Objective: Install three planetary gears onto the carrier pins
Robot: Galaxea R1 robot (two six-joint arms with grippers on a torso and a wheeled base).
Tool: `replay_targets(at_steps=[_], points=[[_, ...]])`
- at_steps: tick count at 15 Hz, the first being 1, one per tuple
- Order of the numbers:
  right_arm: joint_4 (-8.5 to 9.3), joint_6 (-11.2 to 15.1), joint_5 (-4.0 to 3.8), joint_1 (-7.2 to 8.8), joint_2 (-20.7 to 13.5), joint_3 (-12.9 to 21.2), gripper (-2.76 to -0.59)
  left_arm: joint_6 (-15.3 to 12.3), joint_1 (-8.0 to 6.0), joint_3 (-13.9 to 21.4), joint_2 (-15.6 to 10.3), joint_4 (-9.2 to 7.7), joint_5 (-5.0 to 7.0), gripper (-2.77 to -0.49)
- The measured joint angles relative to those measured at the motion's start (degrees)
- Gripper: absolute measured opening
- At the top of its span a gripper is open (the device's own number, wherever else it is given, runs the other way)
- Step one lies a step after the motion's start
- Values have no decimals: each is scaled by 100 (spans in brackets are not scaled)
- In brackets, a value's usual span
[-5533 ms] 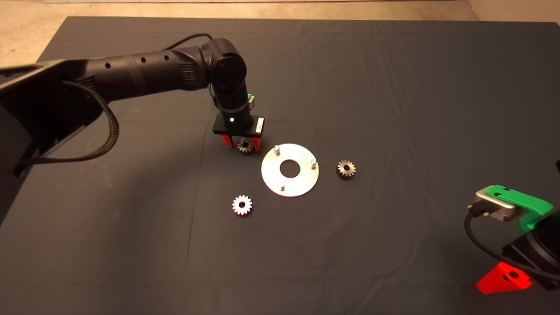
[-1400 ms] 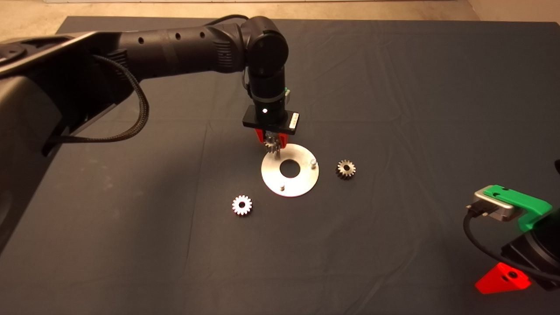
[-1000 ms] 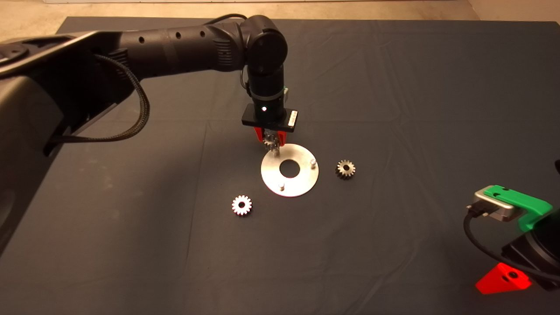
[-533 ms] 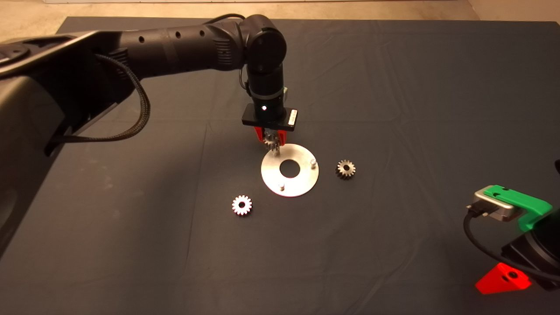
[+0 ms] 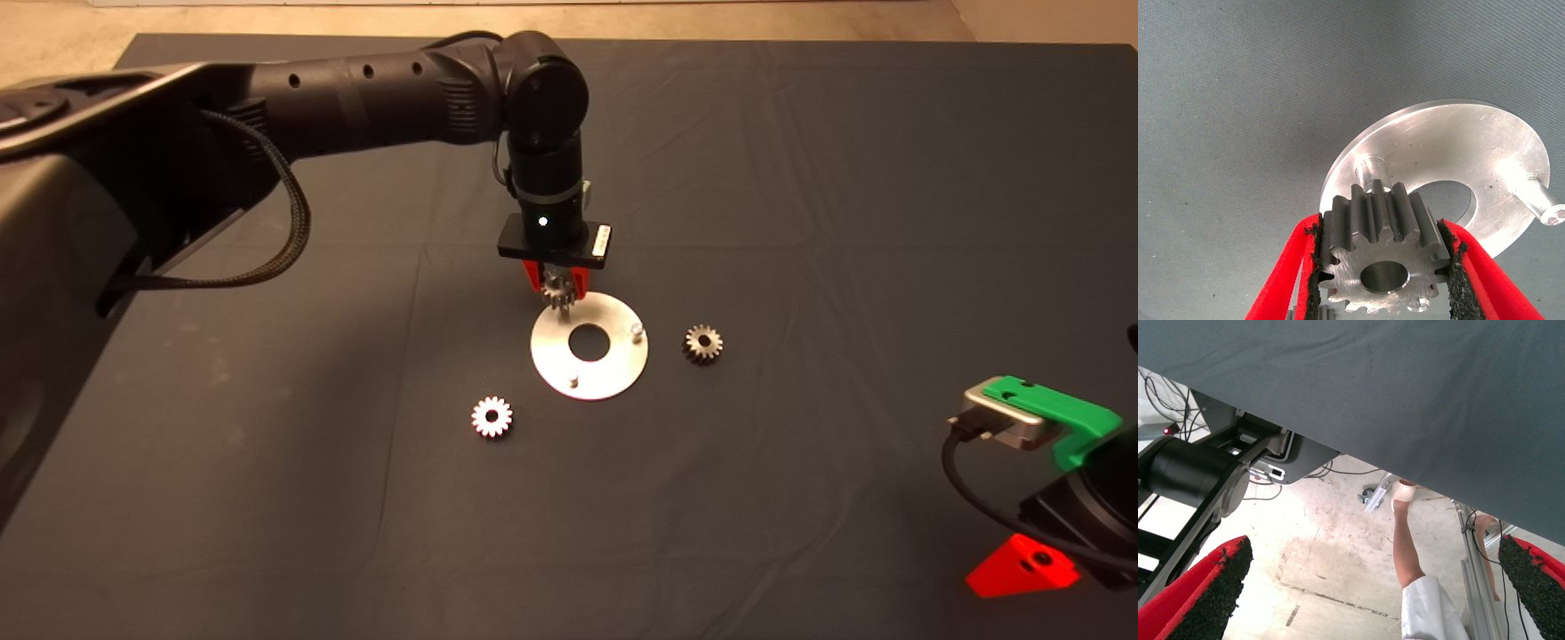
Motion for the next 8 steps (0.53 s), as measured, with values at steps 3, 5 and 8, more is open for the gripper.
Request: replay_targets(at_steps=[3, 5, 8], points=[[0, 0, 0, 0, 0, 0, -61, 0, 0, 0, 1, -2, -63, -224], [0, 0, 0, 0, 0, 0, -61, -1, 9, 0, 1, -2, -63, -224], [0, 0, 0, 0, 0, 0, -61, -1, 16, -1, 0, -3, -66, -224]])
